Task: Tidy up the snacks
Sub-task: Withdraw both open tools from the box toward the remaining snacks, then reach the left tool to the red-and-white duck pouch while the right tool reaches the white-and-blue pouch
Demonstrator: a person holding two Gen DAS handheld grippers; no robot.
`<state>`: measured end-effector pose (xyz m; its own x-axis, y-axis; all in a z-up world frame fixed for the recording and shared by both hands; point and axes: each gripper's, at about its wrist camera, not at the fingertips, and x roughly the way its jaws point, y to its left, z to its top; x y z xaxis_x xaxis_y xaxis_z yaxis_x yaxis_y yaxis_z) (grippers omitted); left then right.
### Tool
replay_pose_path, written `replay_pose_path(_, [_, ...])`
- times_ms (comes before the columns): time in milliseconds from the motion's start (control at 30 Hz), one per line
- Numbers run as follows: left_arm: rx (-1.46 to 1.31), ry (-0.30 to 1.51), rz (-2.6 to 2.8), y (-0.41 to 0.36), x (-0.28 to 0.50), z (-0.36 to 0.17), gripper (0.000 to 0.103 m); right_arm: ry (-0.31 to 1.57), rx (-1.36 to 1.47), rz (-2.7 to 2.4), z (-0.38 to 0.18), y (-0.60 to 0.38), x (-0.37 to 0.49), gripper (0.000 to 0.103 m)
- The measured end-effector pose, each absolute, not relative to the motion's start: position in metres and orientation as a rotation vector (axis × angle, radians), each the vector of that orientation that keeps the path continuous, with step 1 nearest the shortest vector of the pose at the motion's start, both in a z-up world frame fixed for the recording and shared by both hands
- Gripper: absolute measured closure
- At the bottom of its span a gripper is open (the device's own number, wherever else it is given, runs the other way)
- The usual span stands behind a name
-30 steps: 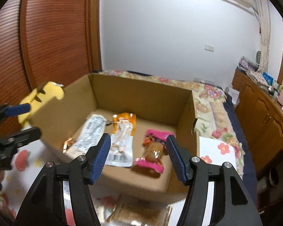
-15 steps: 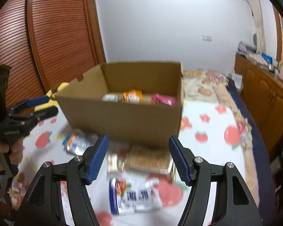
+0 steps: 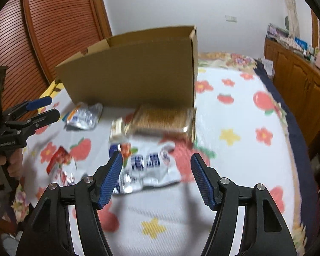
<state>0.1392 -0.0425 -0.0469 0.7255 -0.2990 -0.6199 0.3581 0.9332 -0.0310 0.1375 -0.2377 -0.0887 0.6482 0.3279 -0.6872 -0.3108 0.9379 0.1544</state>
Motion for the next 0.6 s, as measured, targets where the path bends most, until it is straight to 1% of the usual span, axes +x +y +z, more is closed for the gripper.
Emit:
replay_pose_path(367, [0.058,0.715,-0.365,-0.032,0.119,-0.066,0.012,0.84,0.075,0.393,-0.1,-0.233,0.123,0.035])
replay_pose_path(600, [0.055,0.729,-0.358,-0.028,0.119,-0.073,0.012,0.879,0.105,0.399,-0.106,-0.228,0.13,0.035])
